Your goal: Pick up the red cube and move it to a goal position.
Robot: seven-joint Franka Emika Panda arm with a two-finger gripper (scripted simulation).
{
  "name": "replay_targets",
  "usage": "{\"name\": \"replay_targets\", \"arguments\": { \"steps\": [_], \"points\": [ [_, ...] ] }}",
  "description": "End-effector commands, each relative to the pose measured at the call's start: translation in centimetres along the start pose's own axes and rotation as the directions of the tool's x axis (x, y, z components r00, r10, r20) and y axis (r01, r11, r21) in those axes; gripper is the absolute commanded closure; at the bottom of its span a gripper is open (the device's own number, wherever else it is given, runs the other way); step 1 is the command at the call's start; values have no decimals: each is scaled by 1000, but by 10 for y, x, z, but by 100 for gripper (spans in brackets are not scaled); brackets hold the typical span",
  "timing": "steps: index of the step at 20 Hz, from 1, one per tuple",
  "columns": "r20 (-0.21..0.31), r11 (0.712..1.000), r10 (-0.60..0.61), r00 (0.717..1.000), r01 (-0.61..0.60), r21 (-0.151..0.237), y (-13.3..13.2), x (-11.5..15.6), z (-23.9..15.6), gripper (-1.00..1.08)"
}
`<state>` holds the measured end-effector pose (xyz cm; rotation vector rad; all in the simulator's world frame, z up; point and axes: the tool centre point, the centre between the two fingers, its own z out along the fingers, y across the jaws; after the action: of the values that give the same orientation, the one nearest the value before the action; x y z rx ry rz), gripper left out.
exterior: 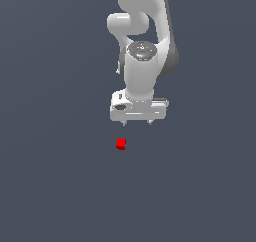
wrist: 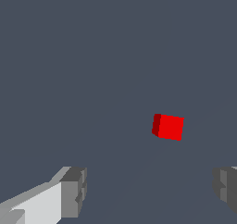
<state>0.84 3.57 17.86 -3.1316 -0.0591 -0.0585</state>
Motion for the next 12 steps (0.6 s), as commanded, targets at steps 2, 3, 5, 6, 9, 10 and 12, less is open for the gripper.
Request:
{"name": "replay_targets", "arguments": {
  "steps": [2, 3, 5, 6, 9, 10, 12],
  "points": [
    [0, 1000, 0, 1000, 0, 0, 0, 0, 0, -92],
    [0, 1000, 1, 1000, -1, 0, 1, 0, 1, -92],
    [1, 1000, 5, 1000, -5, -1, 2, 0, 5, -92],
    [2, 1000, 8, 1000, -8, -1, 4, 1, 8, -92],
    [5, 1000, 21, 1000, -21, -2, 9, 1, 21, -92],
    [6, 1000, 26, 1000, -26, -3, 12, 2, 27, -92],
    [9, 999, 38, 999, -38, -4, 18, 2, 40, -92]
  ]
}}
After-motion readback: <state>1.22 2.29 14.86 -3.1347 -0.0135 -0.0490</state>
